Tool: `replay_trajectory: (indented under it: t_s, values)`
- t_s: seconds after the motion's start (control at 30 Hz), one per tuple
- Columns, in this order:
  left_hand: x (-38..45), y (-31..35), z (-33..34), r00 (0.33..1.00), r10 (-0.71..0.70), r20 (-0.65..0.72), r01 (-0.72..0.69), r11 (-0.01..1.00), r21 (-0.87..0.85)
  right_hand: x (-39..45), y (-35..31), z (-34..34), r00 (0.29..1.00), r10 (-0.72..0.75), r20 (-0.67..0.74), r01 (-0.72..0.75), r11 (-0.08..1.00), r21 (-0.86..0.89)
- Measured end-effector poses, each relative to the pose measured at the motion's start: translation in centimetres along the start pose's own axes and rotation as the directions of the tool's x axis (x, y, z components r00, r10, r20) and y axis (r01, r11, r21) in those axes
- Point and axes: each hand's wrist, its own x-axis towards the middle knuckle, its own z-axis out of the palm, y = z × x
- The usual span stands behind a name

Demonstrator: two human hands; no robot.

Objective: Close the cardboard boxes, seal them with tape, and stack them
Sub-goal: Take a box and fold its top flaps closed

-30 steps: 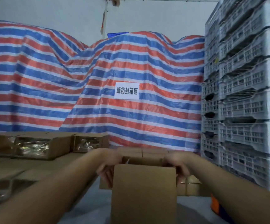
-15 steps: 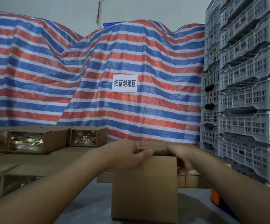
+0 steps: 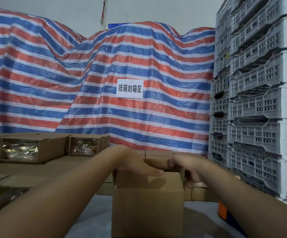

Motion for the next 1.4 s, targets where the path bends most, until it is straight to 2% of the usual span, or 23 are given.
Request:
replay_trajectory:
  t_s: [0.07,0.13,0.2,0.3,0.33,0.37,0.43,0.5,0.6,0.7,0.77,0.83,0.87,0.9,0.97,1.03,1.1,1.17,1.2,1.23,1.27,1.33,1.4]
  values:
    - [-0.7,-0.6,-0.3,0.995,0.048,-0.090,-0.035,0.989,0.141,0.3,0.1,0.0,1.000,-0.007,0.002,0.007,1.000,0.004]
    - [-1.7,-1.8,-0.4,0.928,0.195,-0.318,-0.149,0.976,0.161,0.6,0.5,-0.1,1.000,-0.012,0.006,0.012,0.999,0.033]
    - [-2.8,-3.3,0.2,0.789,0.242,-0.565,-0.275,0.961,0.027,0.8,0.9,-0.2,1.000,-0.017,0.015,0.015,0.996,0.090]
    - [-4.2,-5.6,2.4,0.538,0.118,-0.834,-0.434,0.888,-0.154,0.7,1.7,-0.3,0.998,-0.046,0.044,0.037,0.981,0.189]
    - [-4.6,-6.1,3.3,0.517,0.079,-0.852,-0.466,0.861,-0.202,0.7,2.0,-0.3,0.996,-0.065,0.057,0.051,0.972,0.227]
    - [-4.9,-6.5,4.2,0.535,0.085,-0.841,-0.465,0.861,-0.209,0.7,2.5,-0.2,0.993,-0.091,0.072,0.069,0.961,0.268]
    - [-5.0,-6.9,5.6,0.589,0.227,-0.775,-0.369,0.930,-0.008,0.7,3.4,0.0,0.986,-0.152,0.074,0.117,0.930,0.349]
    - [-4.4,-6.7,6.2,0.597,0.325,-0.734,-0.305,0.938,0.167,0.6,4.1,0.4,0.981,-0.186,0.062,0.144,0.899,0.413]
    - [-3.9,-6.0,6.6,0.516,0.259,-0.816,-0.382,0.923,0.051,0.2,4.7,1.0,0.981,-0.165,0.102,0.094,0.865,0.492]
    - [-3.1,-6.1,7.2,0.462,0.168,-0.871,-0.519,0.848,-0.112,0.2,4.9,1.8,0.989,-0.124,0.084,0.056,0.827,0.559]
    - [-2.3,-6.1,7.4,0.433,-0.042,-0.900,-0.588,0.744,-0.318,0.4,4.9,2.5,0.992,-0.120,0.047,0.067,0.793,0.605]
    - [-1.3,-6.5,6.5,0.519,-0.319,-0.793,-0.635,0.478,-0.608,0.7,4.9,3.2,0.993,-0.119,0.017,0.079,0.752,0.654]
    - [-0.7,-7.0,5.7,0.581,-0.400,-0.709,-0.605,0.370,-0.705,0.8,4.9,3.4,0.993,-0.115,0.003,0.082,0.731,0.677]
    - [-0.4,-7.3,5.4,0.634,-0.418,-0.651,-0.570,0.316,-0.759,0.9,4.9,3.5,0.994,-0.106,-0.010,0.083,0.714,0.695]
    - [-0.6,-7.4,5.6,0.694,-0.382,-0.610,-0.521,0.318,-0.792,0.9,4.9,3.7,0.994,-0.107,-0.030,0.097,0.702,0.706]
    - [-0.7,-6.9,6.3,0.692,-0.355,-0.628,-0.497,0.397,-0.772,1.0,5.2,3.7,0.989,-0.142,-0.039,0.128,0.702,0.701]
    - [-0.6,-5.9,6.1,0.721,-0.371,-0.585,-0.452,0.388,-0.803,1.0,5.5,3.5,0.986,-0.158,-0.044,0.144,0.707,0.693]
    - [-0.5,-6.6,6.5,0.808,-0.222,-0.546,-0.463,0.335,-0.821,0.9,5.7,3.1,0.979,-0.201,-0.032,0.170,0.720,0.672]
    - [-0.2,-7.0,6.9,0.821,-0.154,-0.549,-0.465,0.377,-0.801,0.7,5.6,3.0,0.972,-0.234,-0.019,0.188,0.726,0.661]
    - [0.1,-7.2,7.3,0.818,-0.121,-0.563,-0.473,0.416,-0.776,0.6,5.6,2.8,0.963,-0.270,-0.004,0.206,0.729,0.653]
    - [0.4,-7.2,7.5,0.810,-0.147,-0.567,-0.480,0.389,-0.786,0.5,5.4,2.7,0.954,-0.299,0.008,0.223,0.729,0.647]
    - [0.5,-6.4,7.2,0.785,-0.268,-0.558,-0.500,0.259,-0.827,0.3,5.4,2.5,0.939,-0.342,0.016,0.257,0.734,0.629]
    - [-0.1,-5.6,7.2,0.736,-0.329,-0.592,-0.477,0.369,-0.798,-0.1,5.2,2.3,0.930,-0.367,0.032,0.276,0.751,0.600]
